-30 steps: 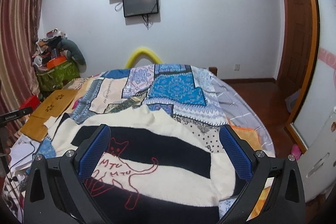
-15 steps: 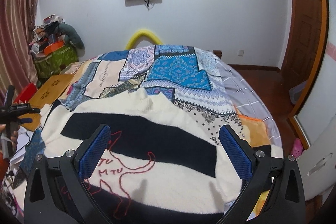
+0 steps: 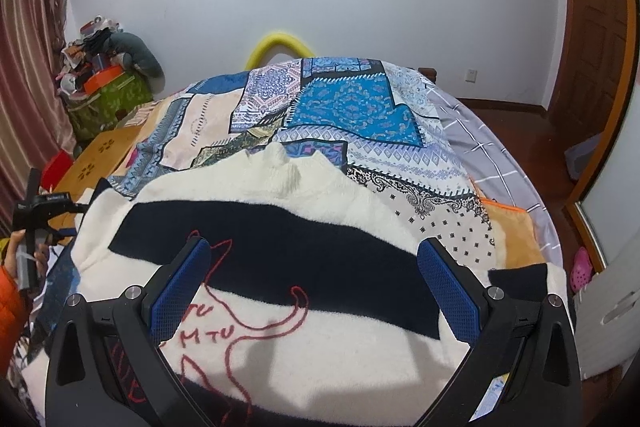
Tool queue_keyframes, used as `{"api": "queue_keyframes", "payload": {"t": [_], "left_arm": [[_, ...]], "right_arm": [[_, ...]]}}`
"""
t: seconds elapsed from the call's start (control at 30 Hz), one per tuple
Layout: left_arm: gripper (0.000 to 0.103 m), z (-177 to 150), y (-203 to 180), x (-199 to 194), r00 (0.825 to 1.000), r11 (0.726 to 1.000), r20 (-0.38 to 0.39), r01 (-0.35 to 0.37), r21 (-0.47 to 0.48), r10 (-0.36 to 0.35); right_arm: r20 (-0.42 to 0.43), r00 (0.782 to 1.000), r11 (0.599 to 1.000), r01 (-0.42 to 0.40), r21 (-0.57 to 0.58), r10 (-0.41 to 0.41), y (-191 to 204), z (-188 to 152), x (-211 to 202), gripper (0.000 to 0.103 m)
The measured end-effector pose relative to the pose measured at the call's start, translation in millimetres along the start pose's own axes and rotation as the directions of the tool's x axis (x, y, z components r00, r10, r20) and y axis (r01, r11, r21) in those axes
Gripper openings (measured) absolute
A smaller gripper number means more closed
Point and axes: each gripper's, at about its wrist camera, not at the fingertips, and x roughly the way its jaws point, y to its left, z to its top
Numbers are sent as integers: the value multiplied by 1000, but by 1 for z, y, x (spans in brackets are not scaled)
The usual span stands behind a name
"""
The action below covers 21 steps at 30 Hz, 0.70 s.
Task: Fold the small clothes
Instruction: 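Grasp the sweater sleeve with the left gripper and lift it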
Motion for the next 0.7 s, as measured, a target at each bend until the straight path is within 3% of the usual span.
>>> {"api": "queue_keyframes", "payload": {"t": [0.13, 0.2, 0.27, 0.47, 0.7], "left_arm": [[27, 7, 0, 4, 993, 993, 26, -119, 20, 119], [21, 9, 0, 3, 990, 989, 34, -141, 43, 140], [8, 8, -3, -2, 988, 986, 46, -152, 69, 149], [6, 0, -25, -33, 991, 987, 81, -115, 114, 107], [6, -19, -83, -91, 985, 965, 169, -60, 256, 17]], "right_arm": [[-8, 1000, 1000, -7, 18, 8, -6, -1, 0, 103], [-13, 1000, 1000, -10, 24, 10, -7, -2, -1, 103], [-14, 1000, 1000, -9, 25, 9, -8, -2, -3, 103], [-8, 1000, 1000, -7, 1, 7, -5, 2, -12, 103], [14, 1000, 1000, -18, -16, 18, -2, 2, -27, 103]]}}
